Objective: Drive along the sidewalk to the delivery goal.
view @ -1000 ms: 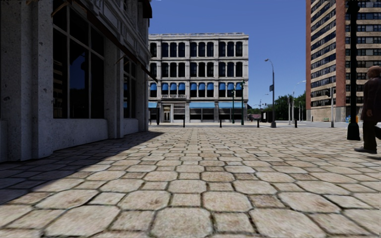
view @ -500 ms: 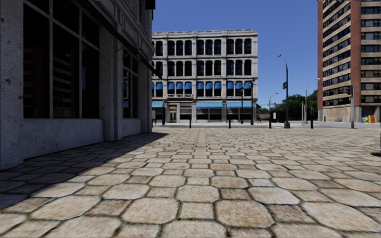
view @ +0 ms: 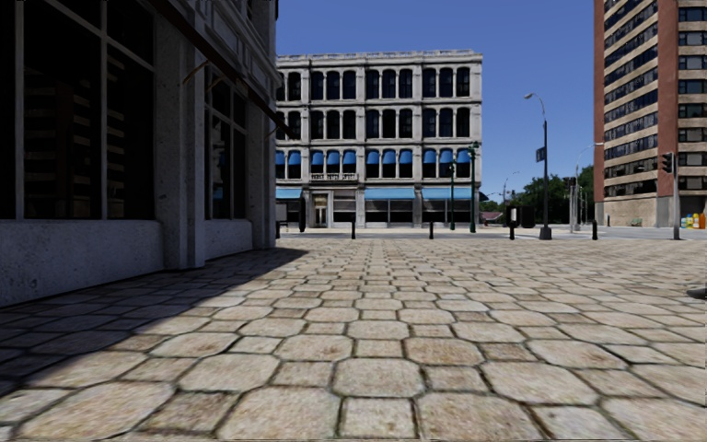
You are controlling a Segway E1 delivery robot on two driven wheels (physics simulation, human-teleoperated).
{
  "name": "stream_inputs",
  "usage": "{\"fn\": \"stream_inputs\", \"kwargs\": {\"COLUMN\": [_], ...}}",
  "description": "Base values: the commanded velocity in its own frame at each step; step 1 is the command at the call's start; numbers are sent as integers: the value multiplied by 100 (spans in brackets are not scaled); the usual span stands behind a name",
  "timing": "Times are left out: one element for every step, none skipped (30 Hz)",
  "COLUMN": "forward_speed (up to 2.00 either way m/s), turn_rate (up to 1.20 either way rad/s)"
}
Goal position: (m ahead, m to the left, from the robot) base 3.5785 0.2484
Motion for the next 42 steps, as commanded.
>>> {"fn": "stream_inputs", "kwargs": {"forward_speed": [200,200,200,200,200,200,200,200,200,200,200,200,200,200,200,200,200,200,200,200,200,200,200,200,200,200,200,200,200,200,200,200,200,200,200,200,196,179,158,135,135,111], "turn_rate": [0,0,0,0,0,0,0,0,0,0,0,0,0,0,0,0,0,0,0,0,0,0,0,0,0,0,0,0,0,0,0,0,0,0,0,0,0,0,0,0,0,0]}}
